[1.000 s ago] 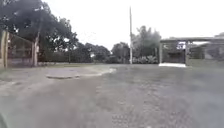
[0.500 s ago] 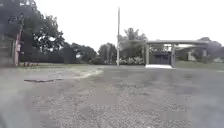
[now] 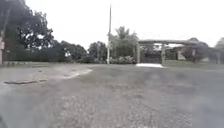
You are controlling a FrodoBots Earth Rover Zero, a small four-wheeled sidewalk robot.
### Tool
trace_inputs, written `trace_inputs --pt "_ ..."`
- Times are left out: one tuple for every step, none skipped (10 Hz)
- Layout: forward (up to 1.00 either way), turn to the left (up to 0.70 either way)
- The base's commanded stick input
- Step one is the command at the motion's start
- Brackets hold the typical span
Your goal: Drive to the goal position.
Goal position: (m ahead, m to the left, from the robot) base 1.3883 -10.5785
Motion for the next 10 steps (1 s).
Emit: trace_inputs --pt "0.7 0.0" --pt "0.7 0.0" --pt "0.7 0.0" --pt "0.7 0.0" --pt "0.7 0.0" --pt "0.7 0.0" --pt "0.7 0.0" --pt "0.7 0.0" --pt "0.7 0.0" --pt "0.7 0.0"
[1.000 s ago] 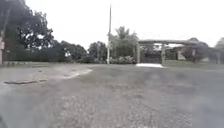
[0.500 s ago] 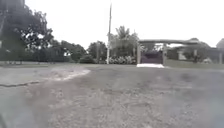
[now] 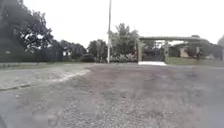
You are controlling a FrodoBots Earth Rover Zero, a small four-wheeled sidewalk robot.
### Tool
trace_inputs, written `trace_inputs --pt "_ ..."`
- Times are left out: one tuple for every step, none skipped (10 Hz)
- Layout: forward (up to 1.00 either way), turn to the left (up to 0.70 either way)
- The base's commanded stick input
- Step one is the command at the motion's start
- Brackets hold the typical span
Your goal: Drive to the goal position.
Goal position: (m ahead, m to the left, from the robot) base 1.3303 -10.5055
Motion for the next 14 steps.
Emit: trace_inputs --pt "0.7 0.0" --pt "0.7 0.0" --pt "0.7 0.0" --pt "0.7 0.0" --pt "0.7 0.0" --pt "0.7 0.0" --pt "0.7 0.0" --pt "0.7 0.0" --pt "0.7 0.0" --pt "0.7 0.0" --pt "0.7 0.0" --pt "0.7 -0.2" --pt "0.7 -0.35" --pt "0.7 -0.35"
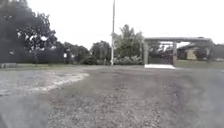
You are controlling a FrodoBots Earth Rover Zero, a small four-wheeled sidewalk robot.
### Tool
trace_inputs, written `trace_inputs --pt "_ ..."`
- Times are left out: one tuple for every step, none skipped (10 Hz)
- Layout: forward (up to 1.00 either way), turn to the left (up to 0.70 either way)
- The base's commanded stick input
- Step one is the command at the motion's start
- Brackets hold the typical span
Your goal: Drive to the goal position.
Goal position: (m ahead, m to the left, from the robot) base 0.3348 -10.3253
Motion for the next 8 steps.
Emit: trace_inputs --pt "0.7 -0.35" --pt "0.7 -0.35" --pt "0.7 -0.35" --pt "0.7 -0.35" --pt "0.7 -0.35" --pt "0.7 -0.35" --pt "0.7 -0.35" --pt "0.7 -0.35"
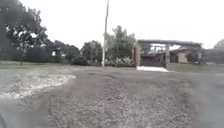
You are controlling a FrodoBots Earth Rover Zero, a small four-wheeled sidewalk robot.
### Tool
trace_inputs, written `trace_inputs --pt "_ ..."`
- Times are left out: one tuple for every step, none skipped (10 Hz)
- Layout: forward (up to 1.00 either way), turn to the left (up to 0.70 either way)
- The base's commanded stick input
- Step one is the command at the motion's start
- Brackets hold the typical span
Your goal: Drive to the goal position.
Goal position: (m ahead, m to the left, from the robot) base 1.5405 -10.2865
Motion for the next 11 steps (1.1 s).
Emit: trace_inputs --pt "0.7 -0.35" --pt "0.7 -0.35" --pt "0.7 -0.35" --pt "0.7 -0.35" --pt "0.7 -0.35" --pt "0.7 -0.35" --pt "0.7 -0.35" --pt "0.7 -0.35" --pt "0.7 -0.35" --pt "0.7 -0.35" --pt "0.05 -0.68"
